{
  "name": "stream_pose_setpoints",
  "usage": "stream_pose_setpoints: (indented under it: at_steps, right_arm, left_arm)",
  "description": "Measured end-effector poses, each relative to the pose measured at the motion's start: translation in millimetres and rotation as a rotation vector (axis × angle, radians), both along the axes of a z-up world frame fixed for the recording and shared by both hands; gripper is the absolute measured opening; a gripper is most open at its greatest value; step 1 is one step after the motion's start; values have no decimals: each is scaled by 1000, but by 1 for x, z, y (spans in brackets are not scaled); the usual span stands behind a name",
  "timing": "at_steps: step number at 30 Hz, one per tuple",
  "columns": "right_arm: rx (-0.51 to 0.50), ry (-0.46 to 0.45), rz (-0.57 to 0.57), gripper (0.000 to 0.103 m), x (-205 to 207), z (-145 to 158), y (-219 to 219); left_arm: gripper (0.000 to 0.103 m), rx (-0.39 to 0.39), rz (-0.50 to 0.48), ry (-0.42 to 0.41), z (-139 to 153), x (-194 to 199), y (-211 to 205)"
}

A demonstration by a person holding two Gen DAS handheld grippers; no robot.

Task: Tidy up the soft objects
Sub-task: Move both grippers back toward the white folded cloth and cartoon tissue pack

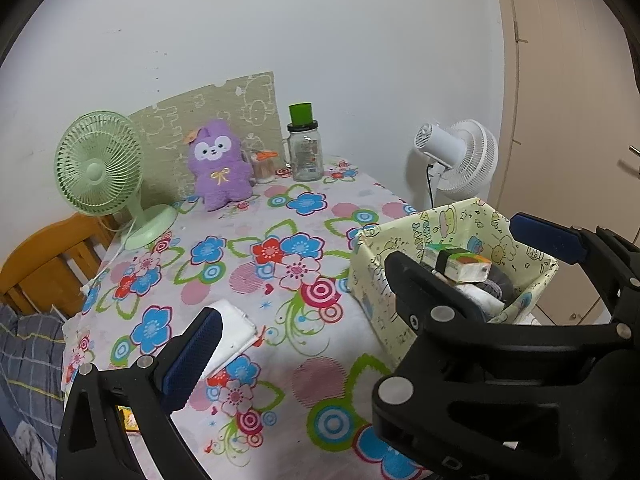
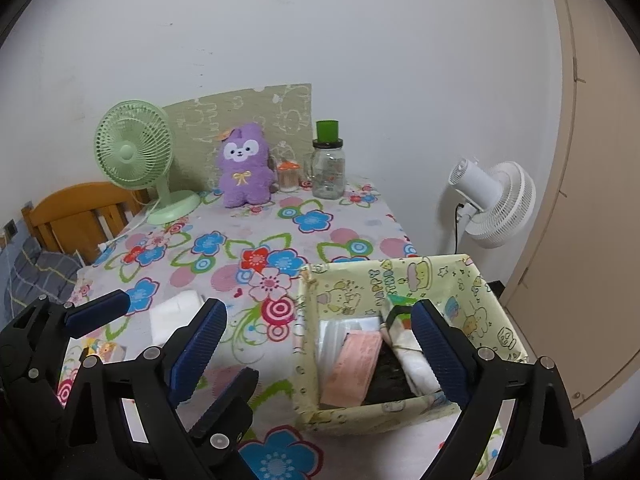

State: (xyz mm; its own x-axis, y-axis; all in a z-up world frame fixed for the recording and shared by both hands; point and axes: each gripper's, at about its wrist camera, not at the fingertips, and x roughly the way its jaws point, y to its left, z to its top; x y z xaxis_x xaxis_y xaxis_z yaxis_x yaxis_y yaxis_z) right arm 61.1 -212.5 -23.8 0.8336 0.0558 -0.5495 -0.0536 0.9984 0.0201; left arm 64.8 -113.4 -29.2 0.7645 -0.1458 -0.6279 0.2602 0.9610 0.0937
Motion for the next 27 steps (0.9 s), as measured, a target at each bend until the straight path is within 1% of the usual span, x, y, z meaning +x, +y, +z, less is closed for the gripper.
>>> stream_pose_setpoints:
  at_steps: [15,22,27]
  right_arm:
    - [-15,-37,44,98,-17,4,37]
    - [-26,-42,56,100,-21,3,53]
    - [-26,-38,71,100,-20,2,65]
  left_arm:
    - [103,-5,36,-17,3,-17,33]
    - [103,-9,37,-22,2,-23,47]
    - [103,-18,62,-22,0,-24,62]
